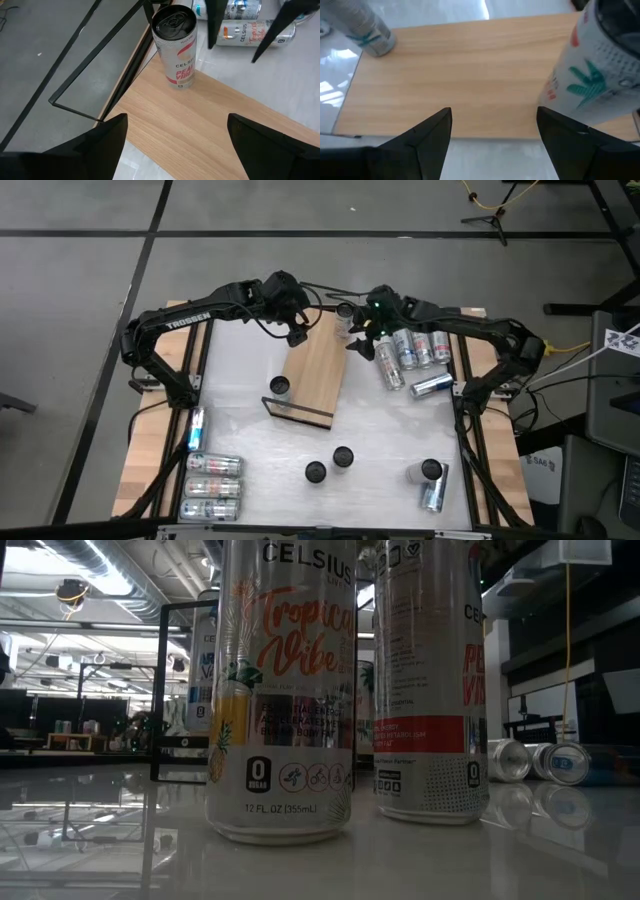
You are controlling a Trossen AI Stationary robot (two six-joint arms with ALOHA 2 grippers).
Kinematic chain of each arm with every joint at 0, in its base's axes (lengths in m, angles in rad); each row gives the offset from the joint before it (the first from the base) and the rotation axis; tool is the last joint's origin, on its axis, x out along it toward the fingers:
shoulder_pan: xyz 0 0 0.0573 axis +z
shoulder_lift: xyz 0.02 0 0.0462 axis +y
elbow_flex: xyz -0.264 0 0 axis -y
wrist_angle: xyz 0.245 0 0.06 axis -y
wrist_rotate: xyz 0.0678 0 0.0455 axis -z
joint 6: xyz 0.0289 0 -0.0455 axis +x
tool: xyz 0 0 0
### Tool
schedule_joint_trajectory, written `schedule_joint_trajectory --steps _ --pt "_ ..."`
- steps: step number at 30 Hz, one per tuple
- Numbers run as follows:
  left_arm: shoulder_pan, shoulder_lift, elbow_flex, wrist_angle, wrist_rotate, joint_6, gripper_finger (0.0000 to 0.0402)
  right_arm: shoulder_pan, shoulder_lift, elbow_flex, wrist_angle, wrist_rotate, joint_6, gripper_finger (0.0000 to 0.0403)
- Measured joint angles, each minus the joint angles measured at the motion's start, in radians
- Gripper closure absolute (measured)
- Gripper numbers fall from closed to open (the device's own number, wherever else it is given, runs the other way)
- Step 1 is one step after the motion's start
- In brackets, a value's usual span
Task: Place canned beverage on shelf
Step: Put the bottom right pink soda can on the shelf, then put the top right orange soda can on the shelf
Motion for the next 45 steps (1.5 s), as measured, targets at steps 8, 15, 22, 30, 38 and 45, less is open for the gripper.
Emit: schedule_joint_trajectory --steps 8,15,22,30,38,45 --pt "0.000 0.000 0.000 0.001 0.000 0.000 0.0066 -0.012 0.007 -0.001 0.054 0.075 -0.005 0.0116" --pt "0.000 0.000 0.000 0.003 0.000 -0.002 0.0066 -0.055 0.016 -0.001 0.097 0.102 -0.003 0.0116" --pt "-0.001 0.000 0.000 0.004 0.000 -0.002 0.0066 -0.079 0.022 0.000 0.102 0.102 0.017 0.0116" --pt "-0.001 0.000 0.000 0.004 0.000 -0.002 0.0066 -0.033 0.022 0.000 0.033 0.049 0.040 0.0116" --pt "-0.001 0.000 0.000 0.004 0.000 -0.003 0.0066 0.041 0.022 0.000 0.021 0.049 0.042 0.0116" --pt "-0.001 0.000 0.000 0.004 0.000 -0.004 0.0066 0.093 0.021 0.007 -0.079 0.068 0.069 0.0116"
